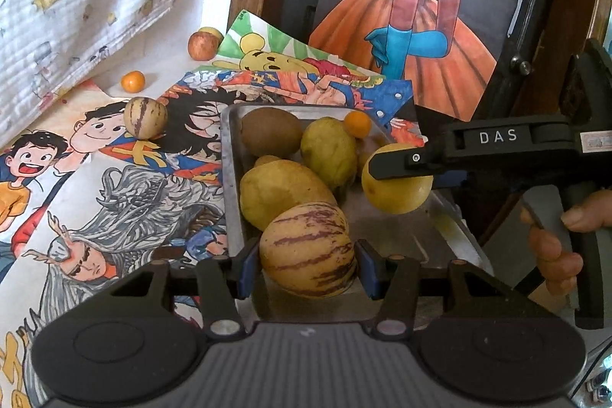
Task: Organize fruits
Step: 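Carry the lemon onto the tray with the right tool while the left tool sets the striped melon there, then lift both tools away from the tray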
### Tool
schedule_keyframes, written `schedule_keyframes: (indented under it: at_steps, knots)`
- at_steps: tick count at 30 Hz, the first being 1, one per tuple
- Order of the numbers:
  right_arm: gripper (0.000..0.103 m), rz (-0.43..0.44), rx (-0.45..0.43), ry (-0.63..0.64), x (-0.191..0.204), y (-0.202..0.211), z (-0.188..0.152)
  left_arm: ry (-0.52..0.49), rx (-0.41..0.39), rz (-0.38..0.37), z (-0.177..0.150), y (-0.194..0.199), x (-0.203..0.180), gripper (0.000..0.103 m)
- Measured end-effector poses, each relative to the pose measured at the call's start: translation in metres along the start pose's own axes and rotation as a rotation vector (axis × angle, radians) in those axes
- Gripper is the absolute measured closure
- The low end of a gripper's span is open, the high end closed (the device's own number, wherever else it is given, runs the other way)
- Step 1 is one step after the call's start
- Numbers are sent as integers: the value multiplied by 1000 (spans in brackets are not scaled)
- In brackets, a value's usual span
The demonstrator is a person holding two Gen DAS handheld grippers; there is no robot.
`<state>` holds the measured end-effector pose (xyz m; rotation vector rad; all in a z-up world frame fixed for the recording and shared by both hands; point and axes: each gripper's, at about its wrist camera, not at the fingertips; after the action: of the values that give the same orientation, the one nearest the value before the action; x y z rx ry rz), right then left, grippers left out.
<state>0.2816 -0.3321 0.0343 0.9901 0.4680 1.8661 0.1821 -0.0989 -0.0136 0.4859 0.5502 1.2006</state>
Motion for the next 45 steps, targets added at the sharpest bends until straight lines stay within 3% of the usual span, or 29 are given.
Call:
schedule_keyframes:
  at_steps: [10,27,32,45]
  knots:
    - [41,-45,5,6,-6,-9,-6,2,12,-15,-2,-9,4,47]
    - [39,-45,-9,-34,-8,-2,-12,24,52,-46,-5,-8,3,45]
    - [31,-45,-31,-42,-5,10,-16,37,1,-53,-4,9,2,24]
    - [11,-87,-138,57,28,70,-43,122,-98,15,-19,72,23,1]
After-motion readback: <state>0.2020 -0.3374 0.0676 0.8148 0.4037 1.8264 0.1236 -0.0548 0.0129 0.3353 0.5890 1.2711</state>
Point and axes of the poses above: each gripper's, at about its wrist camera, not at the fingertips, and y roughly against the way its jaws point, x to its left, z to its top, and after that the axes turned 5 degrees about -y, right-handed
